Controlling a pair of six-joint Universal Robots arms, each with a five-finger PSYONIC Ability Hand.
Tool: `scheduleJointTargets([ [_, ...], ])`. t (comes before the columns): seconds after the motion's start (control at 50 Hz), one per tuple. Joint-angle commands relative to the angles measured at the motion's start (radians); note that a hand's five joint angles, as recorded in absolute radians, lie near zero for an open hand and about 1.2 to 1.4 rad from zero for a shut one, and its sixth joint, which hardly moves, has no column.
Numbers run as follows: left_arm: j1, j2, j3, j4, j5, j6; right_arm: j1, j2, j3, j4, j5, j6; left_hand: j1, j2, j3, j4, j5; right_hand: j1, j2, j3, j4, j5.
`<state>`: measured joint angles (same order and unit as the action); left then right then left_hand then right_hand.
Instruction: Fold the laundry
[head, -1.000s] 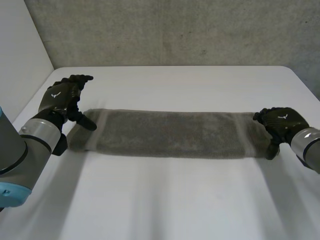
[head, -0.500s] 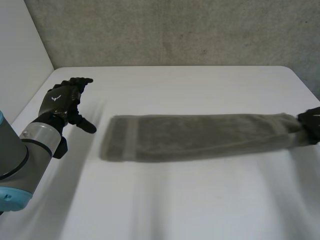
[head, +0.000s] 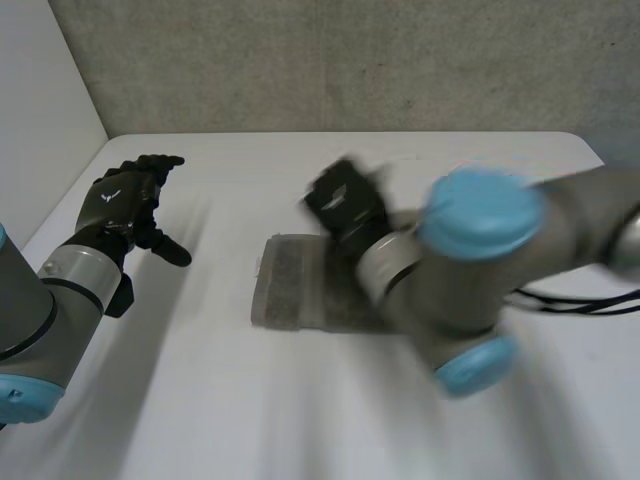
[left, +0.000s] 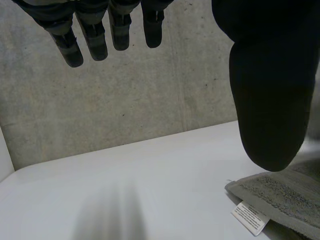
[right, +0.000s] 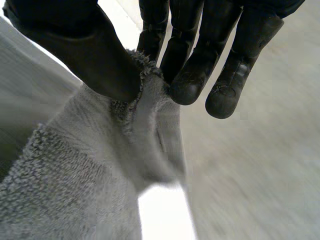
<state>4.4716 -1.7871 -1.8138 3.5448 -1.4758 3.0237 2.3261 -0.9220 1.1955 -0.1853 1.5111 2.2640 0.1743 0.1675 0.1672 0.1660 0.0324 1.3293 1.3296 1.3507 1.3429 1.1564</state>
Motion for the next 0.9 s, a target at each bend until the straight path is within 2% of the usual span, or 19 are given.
scheduleJointTargets([
  [0.02,-0.002,0.0,-0.012,0.02,0.0,0.006,0.102,0.147,-0.051,0.026,0.012,-0.003,0.001,0.008,0.008,0.009,-0.032,-0.735,-0.735,-0.756,-0.748,-0.737],
  [0.04,-0.002,0.0,-0.012,0.02,0.0,0.006,0.102,0.147,-0.051,0.026,0.012,-0.003,0.001,0.008,0.008,0.009,-0.032,-0.739,-0.74,-0.761,-0.753,-0.741],
  [0.06,-0.003,0.0,-0.016,0.028,0.0,0.006,0.099,0.144,-0.048,0.036,0.012,0.006,0.001,0.008,0.008,0.009,-0.032,-1.079,-1.08,-1.101,-1.093,-1.081],
  [0.1,-0.005,-0.002,-0.021,0.036,0.002,0.007,0.092,0.132,-0.042,0.05,0.012,0.023,0.0,0.007,0.007,0.009,-0.032,-1.155,-1.155,-1.176,-1.168,-1.156],
  [0.14,-0.008,-0.009,-0.027,0.048,0.002,0.01,0.081,0.107,-0.034,0.066,0.012,0.058,0.001,0.008,0.008,0.009,-0.032,-1.155,-1.155,-1.176,-1.168,-1.156],
  [0.18,-0.011,-0.012,-0.03,0.052,0.002,0.012,0.029,0.019,0.011,0.095,0.009,0.191,0.001,0.008,0.008,0.009,-0.032,-1.155,-1.155,-1.176,-1.168,-1.156],
  [0.24,-0.015,-0.015,-0.032,0.057,0.002,0.011,-0.011,-0.037,0.055,0.099,0.0,0.279,0.001,0.008,0.008,0.009,-0.032,-1.155,-1.155,-1.176,-1.168,-1.156],
  [0.28,-0.017,-0.017,-0.033,0.057,0.002,0.012,-0.109,-0.141,0.152,0.099,-0.022,0.438,0.001,0.008,0.008,0.009,-0.032,-1.155,-1.155,-1.176,-1.168,-1.156],
  [0.3,-0.018,-0.017,-0.033,0.057,0.002,0.011,-0.109,-0.141,0.153,0.099,-0.022,0.439,0.001,0.008,0.008,0.009,-0.032,-1.155,-1.155,-1.176,-1.168,-1.156],
  [0.34,-0.023,-0.017,-0.035,0.057,0.002,0.011,-0.209,-0.196,0.24,0.107,-0.046,0.532,0.0,0.007,0.007,0.009,-0.032,-1.155,-1.155,-1.176,-1.168,-1.156],
  [0.46,-0.038,-0.025,-0.038,0.06,0.002,0.011,-0.326,-0.213,0.383,0.115,-0.12,0.531,0.0,0.007,0.007,0.009,-0.032,-1.155,-1.155,-1.176,-1.168,-1.156],
  [0.54,-0.038,-0.028,-0.038,0.06,0.002,0.012,-0.41,-0.196,0.479,0.103,-0.16,0.47,0.001,0.008,0.008,0.009,-0.032,-1.155,-1.155,-1.176,-1.168,-1.156],
  [0.58,-0.04,-0.032,-0.038,0.06,0.002,0.012,-0.429,-0.181,0.495,0.099,-0.158,0.434,0.001,0.008,0.008,0.009,-0.032,-1.051,-1.051,-1.072,-1.064,-1.052],
  [0.6,-0.04,-0.032,-0.038,0.06,0.002,0.012,-0.439,-0.158,0.498,0.102,-0.157,0.396,0.001,0.008,0.008,0.009,-0.032,-0.716,-0.717,-0.738,-0.73,-0.718],
  [0.62,-0.04,-0.032,-0.038,0.06,0.002,0.011,-0.439,-0.158,0.498,0.102,-0.157,0.396,0.001,0.008,0.008,0.009,-0.032,-0.713,-0.713,-0.734,-0.727,-0.715],
  [0.66,-0.04,-0.032,-0.038,0.06,0.002,0.011,-0.453,-0.137,0.484,0.096,-0.144,0.323,0.001,0.008,0.008,0.009,-0.032,-0.026,-0.026,-0.047,-0.04,-0.028],
  [0.7,-0.04,-0.032,-0.038,0.06,0.002,0.011,-0.462,-0.136,0.471,0.086,-0.134,0.289,0.0,0.007,0.007,0.009,-0.032,0.066,0.066,0.045,0.052,0.064],
  [0.8,-0.04,-0.031,-0.038,0.059,0.002,0.011,-0.453,-0.156,0.397,0.052,-0.066,0.189,0.001,0.008,0.008,0.009,-0.032,0.067,0.067,0.046,0.053,0.065],
  [0.9,-0.04,-0.028,-0.039,0.059,0.002,0.011,-0.326,-0.167,0.306,0.049,-0.019,0.077,0.0,0.007,0.007,0.009,-0.032,0.067,0.067,0.046,0.053,0.065],
])
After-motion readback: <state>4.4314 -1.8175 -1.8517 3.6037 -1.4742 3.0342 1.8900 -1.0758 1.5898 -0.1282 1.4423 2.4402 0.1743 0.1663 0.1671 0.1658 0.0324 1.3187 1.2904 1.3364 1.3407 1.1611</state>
